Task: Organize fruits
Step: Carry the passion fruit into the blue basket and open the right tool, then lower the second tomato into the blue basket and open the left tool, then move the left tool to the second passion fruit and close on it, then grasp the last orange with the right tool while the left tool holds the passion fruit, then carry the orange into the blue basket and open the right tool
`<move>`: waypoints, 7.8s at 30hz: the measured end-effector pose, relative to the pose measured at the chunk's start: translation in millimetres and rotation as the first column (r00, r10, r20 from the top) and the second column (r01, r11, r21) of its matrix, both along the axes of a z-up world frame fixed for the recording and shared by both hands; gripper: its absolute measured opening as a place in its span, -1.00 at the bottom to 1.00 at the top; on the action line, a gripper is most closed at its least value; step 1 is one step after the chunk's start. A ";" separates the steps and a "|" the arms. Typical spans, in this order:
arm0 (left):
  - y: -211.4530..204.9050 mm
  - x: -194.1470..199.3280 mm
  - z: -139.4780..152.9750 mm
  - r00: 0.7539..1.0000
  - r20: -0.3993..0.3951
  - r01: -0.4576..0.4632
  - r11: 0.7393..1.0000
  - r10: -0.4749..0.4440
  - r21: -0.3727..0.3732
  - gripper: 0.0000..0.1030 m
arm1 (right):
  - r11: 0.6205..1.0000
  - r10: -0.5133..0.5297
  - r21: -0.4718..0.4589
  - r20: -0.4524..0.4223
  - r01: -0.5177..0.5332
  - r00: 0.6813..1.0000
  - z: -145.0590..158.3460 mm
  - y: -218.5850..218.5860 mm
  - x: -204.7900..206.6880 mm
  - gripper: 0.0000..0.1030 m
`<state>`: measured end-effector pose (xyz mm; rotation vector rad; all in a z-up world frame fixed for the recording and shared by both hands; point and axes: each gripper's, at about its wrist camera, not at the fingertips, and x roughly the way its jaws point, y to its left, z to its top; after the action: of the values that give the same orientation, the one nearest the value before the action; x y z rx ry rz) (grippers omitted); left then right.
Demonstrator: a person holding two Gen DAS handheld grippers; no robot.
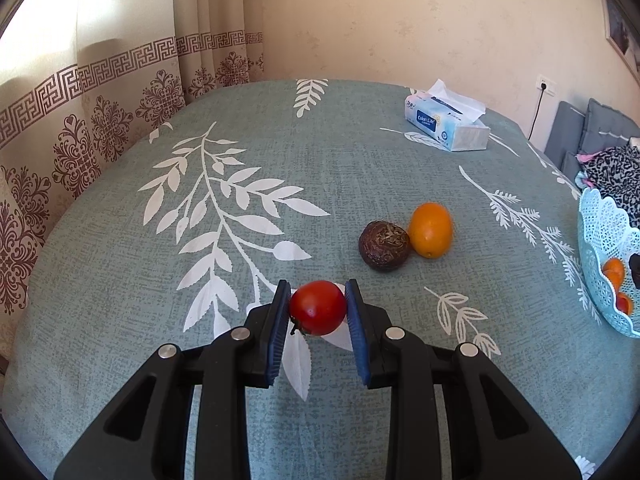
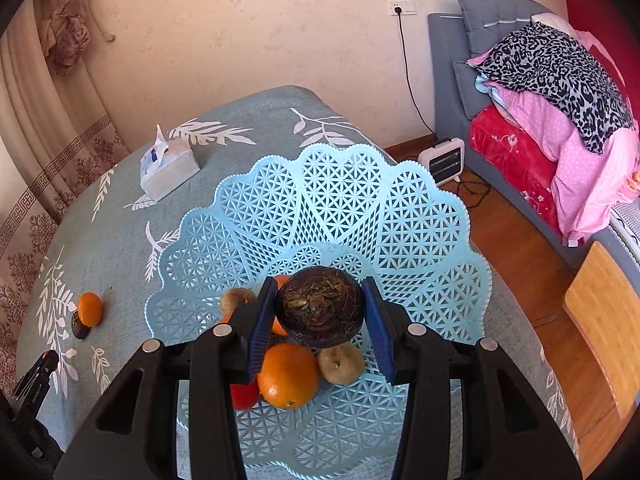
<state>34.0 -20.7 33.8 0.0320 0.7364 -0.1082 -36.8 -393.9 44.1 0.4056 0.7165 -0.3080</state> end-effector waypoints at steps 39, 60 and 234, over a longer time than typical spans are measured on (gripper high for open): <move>-223.3 -19.4 38.6 0.847 -0.014 0.531 0.846 -0.532 -0.045 -0.45 | 0.995 -0.072 0.080 0.151 0.060 0.986 28.8 -25.7 -27.2 -0.04; -190.3 2.7 48.3 0.904 0.017 0.428 0.903 -0.427 -0.037 0.57 | 0.997 -0.031 0.074 0.135 0.021 0.990 21.5 -8.7 -20.1 -0.04; -2.0 36.2 -2.6 1.000 -0.005 0.014 1.000 -0.014 -0.016 -0.23 | 0.991 0.125 0.054 -0.115 -0.120 0.985 -7.6 29.5 74.2 -0.22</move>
<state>70.3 -22.7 31.2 0.0214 0.7401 -0.1275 37.4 -364.4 36.5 0.3881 0.8620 -0.2001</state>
